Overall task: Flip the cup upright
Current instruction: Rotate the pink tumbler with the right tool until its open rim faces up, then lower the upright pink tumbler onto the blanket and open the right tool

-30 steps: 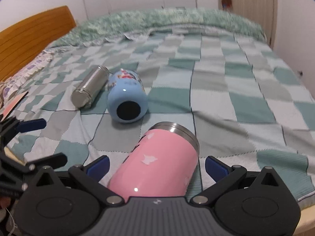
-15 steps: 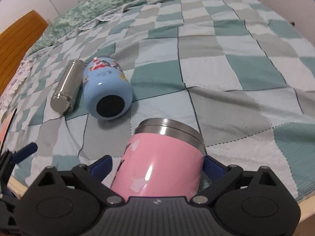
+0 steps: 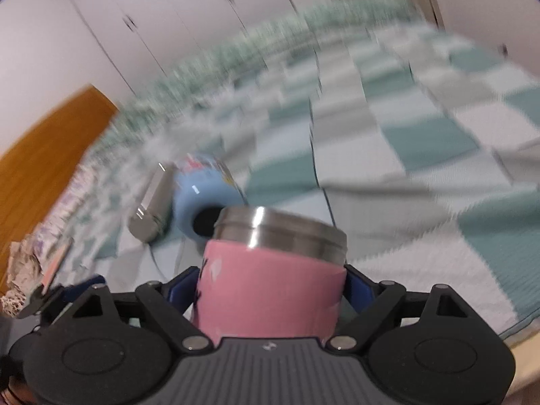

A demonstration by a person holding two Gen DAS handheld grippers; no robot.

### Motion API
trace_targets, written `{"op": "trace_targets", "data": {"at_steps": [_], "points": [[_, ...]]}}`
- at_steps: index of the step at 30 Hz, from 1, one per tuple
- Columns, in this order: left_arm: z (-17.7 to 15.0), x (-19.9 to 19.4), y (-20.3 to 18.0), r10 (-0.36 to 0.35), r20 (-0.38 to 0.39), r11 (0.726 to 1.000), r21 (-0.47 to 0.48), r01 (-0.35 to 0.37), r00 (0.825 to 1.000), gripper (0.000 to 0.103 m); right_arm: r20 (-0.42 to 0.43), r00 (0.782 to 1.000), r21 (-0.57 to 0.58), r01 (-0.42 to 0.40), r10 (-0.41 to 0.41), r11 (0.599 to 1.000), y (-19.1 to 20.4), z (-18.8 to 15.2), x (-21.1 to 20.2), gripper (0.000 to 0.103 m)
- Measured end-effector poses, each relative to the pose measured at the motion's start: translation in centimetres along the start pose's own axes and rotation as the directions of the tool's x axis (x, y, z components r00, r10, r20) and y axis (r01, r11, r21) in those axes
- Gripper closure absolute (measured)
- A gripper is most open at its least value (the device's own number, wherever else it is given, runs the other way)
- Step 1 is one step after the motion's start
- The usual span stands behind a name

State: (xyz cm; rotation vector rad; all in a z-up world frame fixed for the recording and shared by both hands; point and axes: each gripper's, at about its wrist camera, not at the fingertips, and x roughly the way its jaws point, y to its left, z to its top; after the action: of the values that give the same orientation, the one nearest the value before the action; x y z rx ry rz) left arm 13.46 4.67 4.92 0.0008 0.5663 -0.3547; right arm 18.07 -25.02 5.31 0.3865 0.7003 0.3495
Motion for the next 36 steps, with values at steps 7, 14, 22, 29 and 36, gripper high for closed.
{"op": "trace_targets", "data": {"at_steps": [7, 14, 22, 29, 36], "points": [[0.6, -0.4, -1.3, -0.020, 0.038, 0.999, -0.032, 0.021, 0.999, 0.000, 0.248, 0.966, -0.114, 0.100, -0.069, 0.988, -0.5, 1.4, -1.5, 0.019], [1.3, -0.3, -2.5, -0.004, 0.067, 0.999, -0.044, 0.007, 0.998, 0.000, 0.417, 0.893, -0.260, 0.295, -0.169, 0.920, -0.7, 4.1, -0.7, 0.019], [1.2, 0.2, -3.8, -0.002, 0.058, 0.999, -0.037, 0.004, 0.998, 0.000, 0.397, 0.894, -0.324, 0.347, -0.207, 0.880, -3.0, 1.6, 3.6, 0.019], [1.3, -0.3, -4.6, 0.013, 0.074, 0.999, -0.044, -0.010, 0.997, 0.000, 0.382, 0.902, -0.312, 0.331, -0.202, 0.890, -3.5, 1.5, 3.1, 0.017], [1.3, -2.1, -6.8, 0.022, 0.122, 1.000, -0.015, -0.020, 0.992, 0.000, 0.437, 0.889, -0.295, 0.283, -0.135, 0.913, -3.3, -0.7, -1.2, 0.000]]}}
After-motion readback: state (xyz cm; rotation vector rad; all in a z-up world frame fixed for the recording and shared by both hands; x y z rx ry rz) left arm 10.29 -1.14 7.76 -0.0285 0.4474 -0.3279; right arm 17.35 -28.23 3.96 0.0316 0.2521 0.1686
